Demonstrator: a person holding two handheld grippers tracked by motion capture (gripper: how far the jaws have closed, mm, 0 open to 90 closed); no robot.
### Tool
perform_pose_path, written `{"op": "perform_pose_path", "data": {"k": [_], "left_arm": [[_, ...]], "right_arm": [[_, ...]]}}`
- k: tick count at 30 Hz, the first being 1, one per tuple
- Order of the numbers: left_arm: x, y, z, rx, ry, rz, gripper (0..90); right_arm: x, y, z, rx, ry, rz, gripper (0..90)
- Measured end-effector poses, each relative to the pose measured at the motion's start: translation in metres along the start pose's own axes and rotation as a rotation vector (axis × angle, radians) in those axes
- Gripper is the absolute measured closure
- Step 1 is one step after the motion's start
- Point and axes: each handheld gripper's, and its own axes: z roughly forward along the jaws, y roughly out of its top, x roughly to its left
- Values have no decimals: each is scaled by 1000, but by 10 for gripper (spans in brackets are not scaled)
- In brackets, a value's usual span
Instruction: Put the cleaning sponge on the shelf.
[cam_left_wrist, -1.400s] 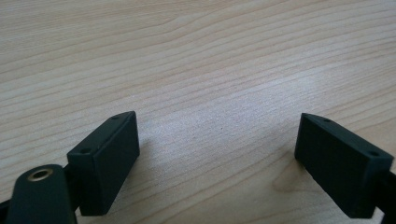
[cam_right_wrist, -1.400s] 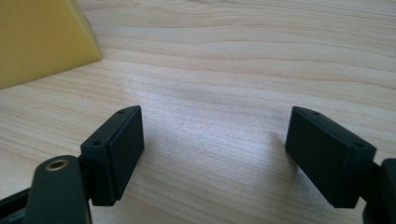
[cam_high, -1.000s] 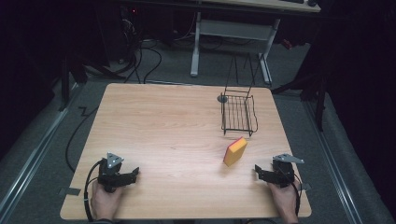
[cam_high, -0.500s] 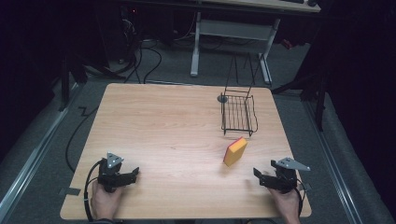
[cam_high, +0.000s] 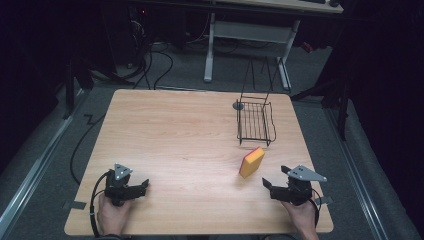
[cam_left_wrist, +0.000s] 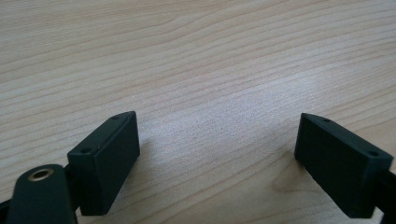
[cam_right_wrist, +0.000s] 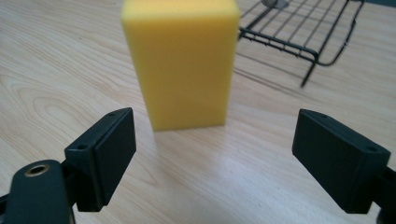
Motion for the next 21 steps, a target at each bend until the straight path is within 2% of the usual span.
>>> {"op": "perform_pose_path", "data": {"k": [13, 21], "left_arm": [[0, 0, 0, 0, -1, -1, 146], [0, 0, 0, 0, -1, 0, 146]], "right_arm": [[11, 28, 16, -13, 39, -44, 75], [13, 36, 26, -13, 48, -54, 48]]}}
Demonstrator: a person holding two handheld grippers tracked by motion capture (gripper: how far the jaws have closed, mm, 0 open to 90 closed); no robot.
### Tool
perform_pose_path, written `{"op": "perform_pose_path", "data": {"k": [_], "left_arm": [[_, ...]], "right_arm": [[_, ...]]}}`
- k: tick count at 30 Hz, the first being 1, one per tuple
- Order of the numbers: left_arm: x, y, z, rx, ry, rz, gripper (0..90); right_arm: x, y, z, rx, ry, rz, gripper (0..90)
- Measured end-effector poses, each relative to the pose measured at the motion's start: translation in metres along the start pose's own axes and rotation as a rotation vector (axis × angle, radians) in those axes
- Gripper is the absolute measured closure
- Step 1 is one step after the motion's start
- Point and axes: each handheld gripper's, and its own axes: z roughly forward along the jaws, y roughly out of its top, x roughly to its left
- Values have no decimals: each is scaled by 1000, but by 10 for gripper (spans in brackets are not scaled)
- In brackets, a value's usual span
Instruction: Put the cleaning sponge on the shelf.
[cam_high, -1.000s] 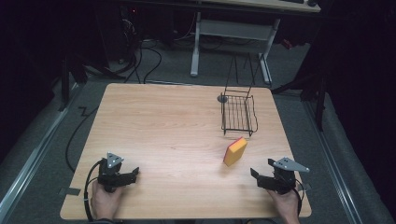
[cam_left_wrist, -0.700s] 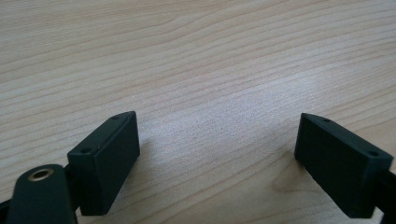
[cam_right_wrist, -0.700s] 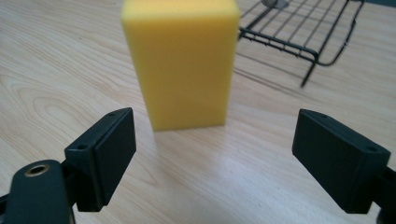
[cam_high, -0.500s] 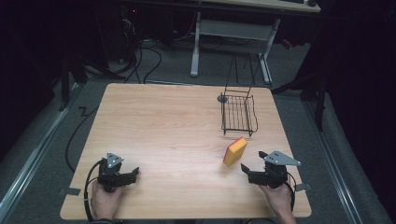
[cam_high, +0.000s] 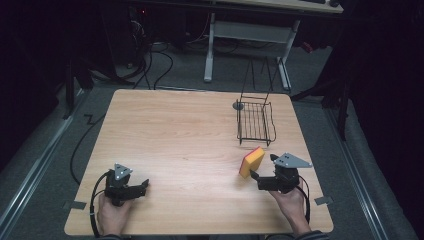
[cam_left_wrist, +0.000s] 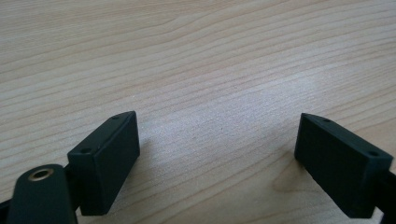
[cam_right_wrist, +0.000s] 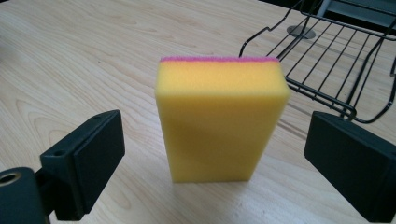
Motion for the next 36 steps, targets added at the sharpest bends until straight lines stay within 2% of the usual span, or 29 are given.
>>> {"op": "perform_pose_path", "data": {"k": [10, 20, 24, 28, 33, 36], "left_arm": [[0, 0, 0, 0, 0, 0, 146], [0, 0, 0, 0, 0, 0, 146], [0, 0, 0, 0, 0, 0, 146], [0, 0, 0, 0, 0, 0, 146], [0, 0, 0, 0, 0, 0, 146], [0, 0, 0, 0, 0, 0, 146]], "right_arm": [[-1, 6, 20, 13, 3, 12, 38], [-3, 5, 31, 21, 6, 22, 49], [-4, 4, 35, 27, 7, 27, 71], [-4, 3, 37, 20, 13, 31, 147], [-4, 2, 38, 19, 5, 34, 194], [-2, 3, 38, 12, 0, 21, 220]]}}
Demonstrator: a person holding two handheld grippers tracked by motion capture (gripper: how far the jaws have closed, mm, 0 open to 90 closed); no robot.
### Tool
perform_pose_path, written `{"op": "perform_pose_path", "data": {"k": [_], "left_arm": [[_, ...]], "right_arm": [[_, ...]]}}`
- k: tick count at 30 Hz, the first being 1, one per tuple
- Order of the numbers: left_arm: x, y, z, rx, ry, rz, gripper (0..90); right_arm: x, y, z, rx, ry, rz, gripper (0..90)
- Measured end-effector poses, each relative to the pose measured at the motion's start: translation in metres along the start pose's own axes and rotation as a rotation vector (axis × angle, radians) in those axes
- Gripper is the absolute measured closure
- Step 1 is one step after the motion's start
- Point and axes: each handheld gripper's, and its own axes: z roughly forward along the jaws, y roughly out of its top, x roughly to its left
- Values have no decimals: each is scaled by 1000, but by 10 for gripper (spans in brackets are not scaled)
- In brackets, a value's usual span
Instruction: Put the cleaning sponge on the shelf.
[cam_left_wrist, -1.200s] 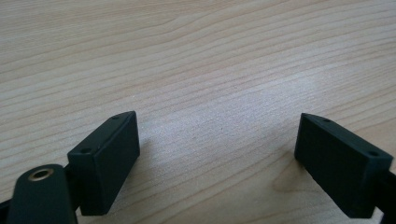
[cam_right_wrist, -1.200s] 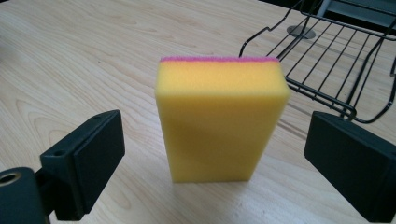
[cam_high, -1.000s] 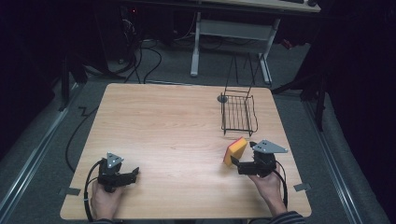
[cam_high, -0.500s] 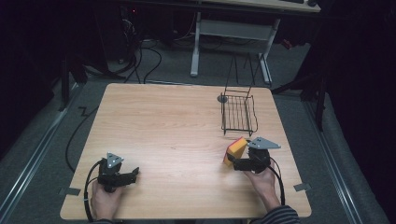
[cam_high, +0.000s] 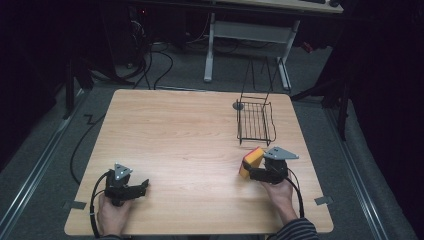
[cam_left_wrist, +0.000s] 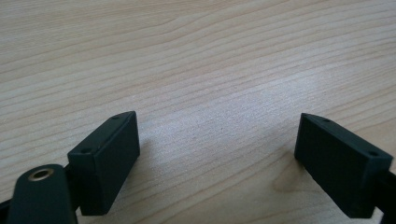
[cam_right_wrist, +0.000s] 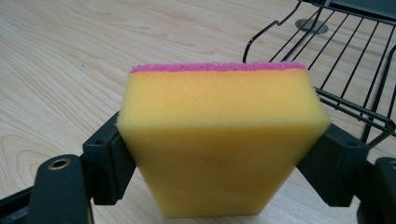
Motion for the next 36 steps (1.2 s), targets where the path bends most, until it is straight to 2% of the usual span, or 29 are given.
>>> {"op": "perform_pose_path", "data": {"k": [2, 17, 29, 36], "left_arm": [[0, 0, 0, 0, 0, 0, 146], [0, 0, 0, 0, 0, 0, 146], [0, 0, 0, 0, 0, 0, 146], [0, 0, 0, 0, 0, 0, 146]], "right_arm": [[1, 0, -1, -2, -2, -8, 223], [-3, 2, -13, -41, -9, 21, 227], [-9, 5, -29, -69, 15, 58, 227], [-14, 12, -37, -83, 18, 63, 227]]}}
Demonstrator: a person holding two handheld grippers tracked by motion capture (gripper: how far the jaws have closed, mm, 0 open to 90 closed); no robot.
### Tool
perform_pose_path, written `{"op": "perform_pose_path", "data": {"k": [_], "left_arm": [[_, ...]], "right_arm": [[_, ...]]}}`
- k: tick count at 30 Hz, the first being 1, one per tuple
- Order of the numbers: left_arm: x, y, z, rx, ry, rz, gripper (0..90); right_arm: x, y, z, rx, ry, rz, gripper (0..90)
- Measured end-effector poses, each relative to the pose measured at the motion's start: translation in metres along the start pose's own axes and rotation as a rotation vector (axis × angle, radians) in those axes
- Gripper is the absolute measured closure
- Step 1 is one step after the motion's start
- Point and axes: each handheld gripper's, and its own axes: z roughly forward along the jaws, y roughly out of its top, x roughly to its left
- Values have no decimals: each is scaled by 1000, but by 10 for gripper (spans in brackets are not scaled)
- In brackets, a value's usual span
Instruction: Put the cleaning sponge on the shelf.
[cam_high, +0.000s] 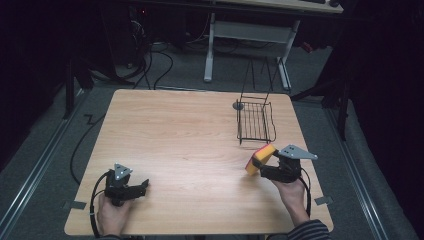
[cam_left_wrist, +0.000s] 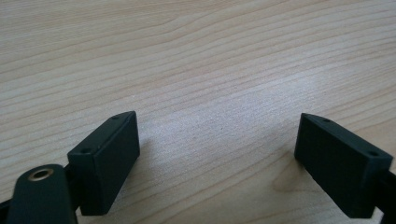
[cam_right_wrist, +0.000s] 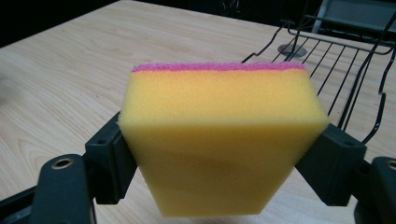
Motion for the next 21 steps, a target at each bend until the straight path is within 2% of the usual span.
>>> {"op": "perform_pose_path", "data": {"k": [7, 10, 14, 21], "left_arm": [[0, 0, 0, 0, 0, 0, 146], [0, 0, 0, 0, 0, 1, 146], [0, 0, 0, 0, -1, 1, 146], [0, 0, 0, 0, -1, 1, 146]], "right_arm": [[-4, 8, -3, -3, 9, 18, 227], [-5, 12, -3, -2, 8, 11, 228], [-7, 17, -3, -14, 16, 32, 228], [-11, 26, -4, -26, 15, 33, 228]]}}
